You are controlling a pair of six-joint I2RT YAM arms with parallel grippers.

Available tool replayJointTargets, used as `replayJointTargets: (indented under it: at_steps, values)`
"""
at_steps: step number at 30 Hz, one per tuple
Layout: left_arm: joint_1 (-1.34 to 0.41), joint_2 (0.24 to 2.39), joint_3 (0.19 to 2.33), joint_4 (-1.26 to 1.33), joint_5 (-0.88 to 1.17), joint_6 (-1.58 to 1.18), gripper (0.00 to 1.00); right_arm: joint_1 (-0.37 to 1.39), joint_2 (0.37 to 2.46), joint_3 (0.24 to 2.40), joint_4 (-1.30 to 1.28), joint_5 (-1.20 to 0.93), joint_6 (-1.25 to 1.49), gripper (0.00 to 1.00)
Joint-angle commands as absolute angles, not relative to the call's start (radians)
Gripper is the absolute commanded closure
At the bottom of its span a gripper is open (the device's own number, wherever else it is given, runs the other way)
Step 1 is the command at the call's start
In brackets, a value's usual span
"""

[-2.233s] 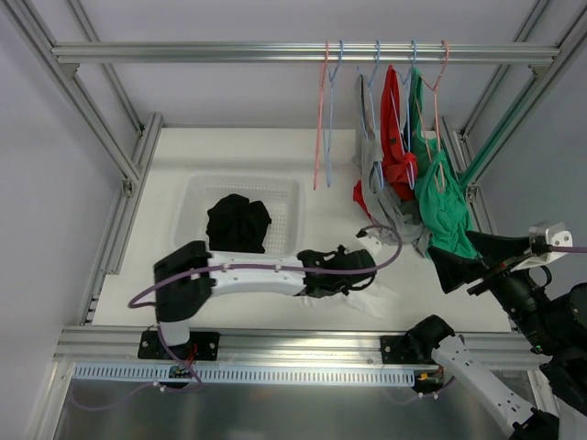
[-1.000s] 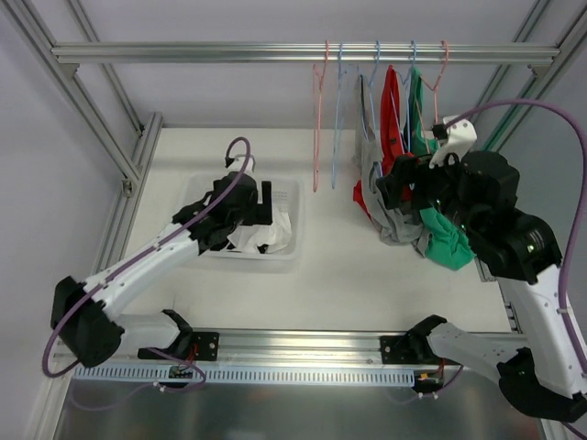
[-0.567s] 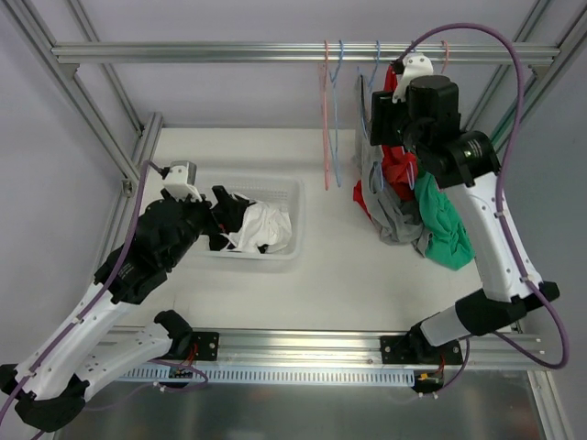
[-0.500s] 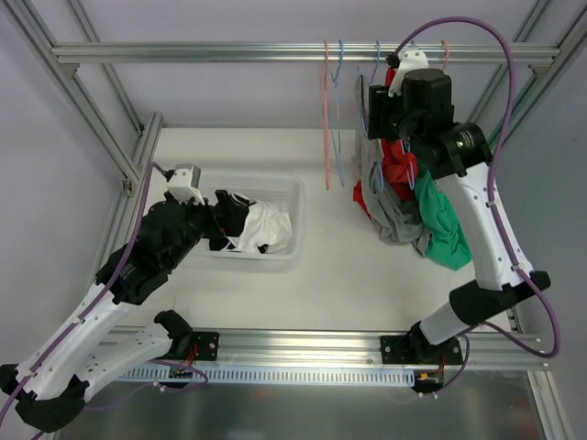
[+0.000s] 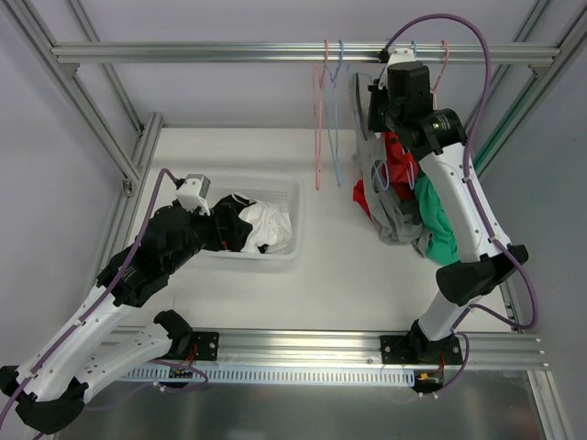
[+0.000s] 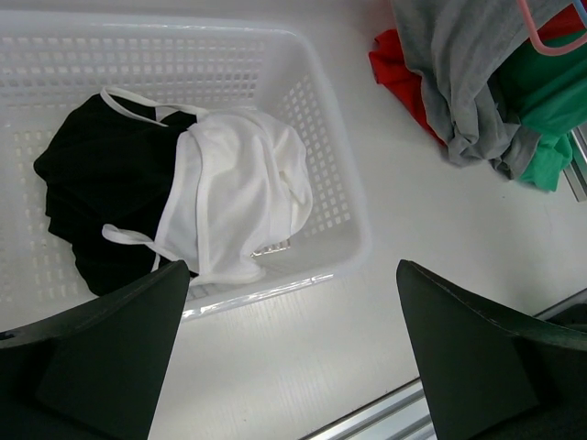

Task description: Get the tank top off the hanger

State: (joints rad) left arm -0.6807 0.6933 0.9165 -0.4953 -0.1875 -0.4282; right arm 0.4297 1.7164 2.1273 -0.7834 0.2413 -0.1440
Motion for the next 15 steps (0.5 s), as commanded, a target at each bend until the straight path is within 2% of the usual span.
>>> replayJointTargets:
  at_steps: [1, 11, 15]
  values:
    - [-0.683, 0.699, 0.922, -0.499, -0.146, -0.425, 0.01, 0.429, 1.605, 2.086, -0.619, 0.267, -0.066, 1.0]
    - [-0.687, 0.718, 0.957, -0.497, -0.069, -0.425, 0.01, 0.428, 1.513, 2.086, -0.583, 0.193, -0.048, 0.99]
    - [-0.709, 0.735, 1.006, -0.495, -0.031, -0.414, 0.01, 0.428, 1.451, 2.022, -0.584, 0.147, -0.04, 1.0]
